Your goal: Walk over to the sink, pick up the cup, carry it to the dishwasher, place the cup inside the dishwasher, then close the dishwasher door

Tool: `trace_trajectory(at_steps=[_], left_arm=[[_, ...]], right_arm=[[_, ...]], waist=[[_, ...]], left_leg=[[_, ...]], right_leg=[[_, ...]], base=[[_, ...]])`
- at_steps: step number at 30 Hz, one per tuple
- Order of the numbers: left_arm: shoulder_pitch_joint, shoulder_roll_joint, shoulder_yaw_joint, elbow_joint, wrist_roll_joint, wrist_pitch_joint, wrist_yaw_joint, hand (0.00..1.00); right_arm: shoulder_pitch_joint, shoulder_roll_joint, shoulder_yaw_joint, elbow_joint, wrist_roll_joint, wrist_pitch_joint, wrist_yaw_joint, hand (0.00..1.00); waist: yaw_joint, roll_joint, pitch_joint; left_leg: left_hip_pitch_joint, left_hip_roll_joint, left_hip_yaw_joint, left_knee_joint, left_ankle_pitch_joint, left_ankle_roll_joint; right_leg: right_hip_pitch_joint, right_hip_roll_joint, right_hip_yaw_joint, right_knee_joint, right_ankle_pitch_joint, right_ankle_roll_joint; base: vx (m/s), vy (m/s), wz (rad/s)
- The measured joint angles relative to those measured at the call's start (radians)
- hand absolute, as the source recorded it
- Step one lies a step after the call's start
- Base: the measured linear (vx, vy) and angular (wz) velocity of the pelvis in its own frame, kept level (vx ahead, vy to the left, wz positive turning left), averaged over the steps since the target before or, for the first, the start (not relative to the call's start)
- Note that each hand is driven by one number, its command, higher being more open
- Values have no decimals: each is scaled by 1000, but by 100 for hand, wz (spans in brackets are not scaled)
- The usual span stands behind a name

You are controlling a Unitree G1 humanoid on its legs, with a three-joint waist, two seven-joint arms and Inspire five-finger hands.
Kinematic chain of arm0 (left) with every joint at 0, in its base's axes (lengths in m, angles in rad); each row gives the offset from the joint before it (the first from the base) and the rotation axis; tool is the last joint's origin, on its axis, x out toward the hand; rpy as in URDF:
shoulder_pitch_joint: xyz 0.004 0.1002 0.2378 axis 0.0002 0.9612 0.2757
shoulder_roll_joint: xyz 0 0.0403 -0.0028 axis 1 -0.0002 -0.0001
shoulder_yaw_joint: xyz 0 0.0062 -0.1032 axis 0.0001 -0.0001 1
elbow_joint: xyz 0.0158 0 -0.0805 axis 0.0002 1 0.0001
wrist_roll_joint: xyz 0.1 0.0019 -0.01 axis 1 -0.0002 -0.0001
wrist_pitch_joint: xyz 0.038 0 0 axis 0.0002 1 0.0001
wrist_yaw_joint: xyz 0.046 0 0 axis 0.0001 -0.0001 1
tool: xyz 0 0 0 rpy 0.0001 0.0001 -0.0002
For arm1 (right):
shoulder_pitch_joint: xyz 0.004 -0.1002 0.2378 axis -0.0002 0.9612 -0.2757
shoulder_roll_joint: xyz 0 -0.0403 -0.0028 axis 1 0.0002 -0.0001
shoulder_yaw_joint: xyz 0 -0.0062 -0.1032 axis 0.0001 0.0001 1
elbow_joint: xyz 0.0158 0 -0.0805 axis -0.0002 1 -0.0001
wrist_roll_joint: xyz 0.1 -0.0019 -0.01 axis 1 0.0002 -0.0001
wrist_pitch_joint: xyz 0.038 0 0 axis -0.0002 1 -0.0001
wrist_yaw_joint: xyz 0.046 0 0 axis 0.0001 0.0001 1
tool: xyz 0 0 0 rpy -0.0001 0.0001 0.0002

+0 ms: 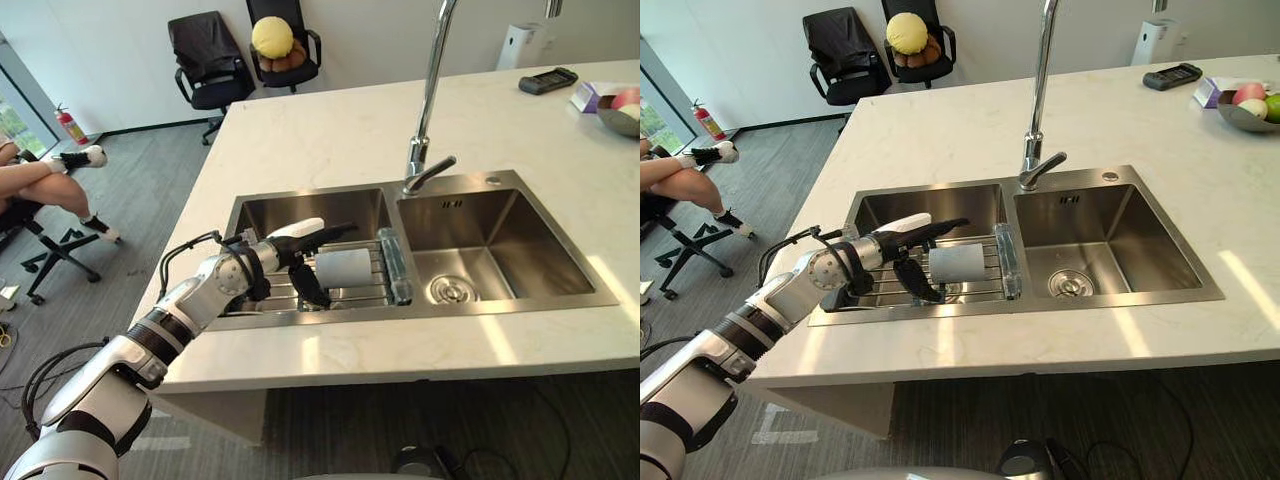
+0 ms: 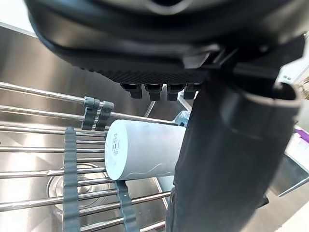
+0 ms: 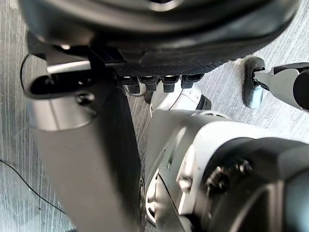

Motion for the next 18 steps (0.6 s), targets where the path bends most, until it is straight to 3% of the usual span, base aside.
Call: trace_trajectory(at_steps=[5,18], left_arm=[[-46,0,-16,31,-39,16,-45,100],[-85,-9,-65,83,-59,155,-118,100]], right_arm=[[4,-1,-5,10,9,0,-12,100],[34,8,65,-4,17,-26,-37,100]], waist=[[-3,-3,2],[-35,-19,13]], left_leg=[[0,2,2,0,-1,0],[5,13,32,0,-7,-5]], right_leg=[[-1,1,1,-1,0,0],[-1,22,22,-32,17,-1]], base=[[0,0,0],[6,10,-6]])
